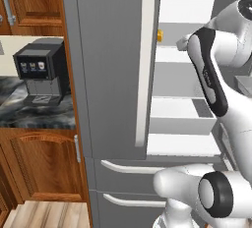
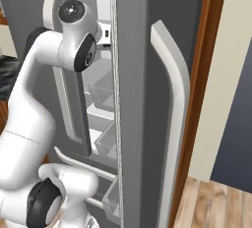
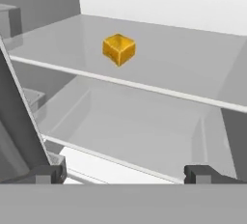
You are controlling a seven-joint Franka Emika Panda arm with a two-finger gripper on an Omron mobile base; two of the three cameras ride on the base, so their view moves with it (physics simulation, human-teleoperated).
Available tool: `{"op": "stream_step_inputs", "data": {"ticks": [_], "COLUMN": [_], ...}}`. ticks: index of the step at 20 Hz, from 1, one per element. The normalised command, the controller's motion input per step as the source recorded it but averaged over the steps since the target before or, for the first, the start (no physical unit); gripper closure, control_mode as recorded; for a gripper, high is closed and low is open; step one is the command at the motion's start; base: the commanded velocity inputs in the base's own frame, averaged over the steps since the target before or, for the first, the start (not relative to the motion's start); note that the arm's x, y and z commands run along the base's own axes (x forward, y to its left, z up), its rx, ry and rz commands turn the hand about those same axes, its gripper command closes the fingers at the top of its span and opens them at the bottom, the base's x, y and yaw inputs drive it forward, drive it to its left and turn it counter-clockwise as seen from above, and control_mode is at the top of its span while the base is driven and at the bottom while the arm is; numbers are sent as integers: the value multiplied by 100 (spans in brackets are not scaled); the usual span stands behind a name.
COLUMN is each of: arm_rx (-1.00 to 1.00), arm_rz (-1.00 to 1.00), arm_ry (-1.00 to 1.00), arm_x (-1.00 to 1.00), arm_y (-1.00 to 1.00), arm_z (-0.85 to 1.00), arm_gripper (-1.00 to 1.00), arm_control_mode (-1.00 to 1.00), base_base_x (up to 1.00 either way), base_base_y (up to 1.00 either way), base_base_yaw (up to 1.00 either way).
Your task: Retrieve the sausage and cheese from the fridge and place them on the cutting board on the counter.
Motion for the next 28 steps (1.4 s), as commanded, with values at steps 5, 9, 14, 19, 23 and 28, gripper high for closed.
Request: {"op": "stream_step_inputs", "data": {"ticks": [5,9,14,19,23,28], "arm_rx": [1,2,8,8,6,1], "arm_rz": [20,18,1,0,0,1], "arm_ry": [-1,-2,4,3,0,-2], "arm_x": [29,39,43,46,28,25], "arm_y": [-5,-3,2,1,5,10], "arm_z": [-8,9,1,-7,-15,-7], "arm_gripper": [-100,-100,-100,-100,-100,-100], "arm_control_mode": [-100,-100,-100,-100,-100,-100], "base_base_x": [0,0,0,0,0,0], "base_base_y": [0,0,0,0,0,0], "base_base_yaw": [0,0,0,0,0,0]}}
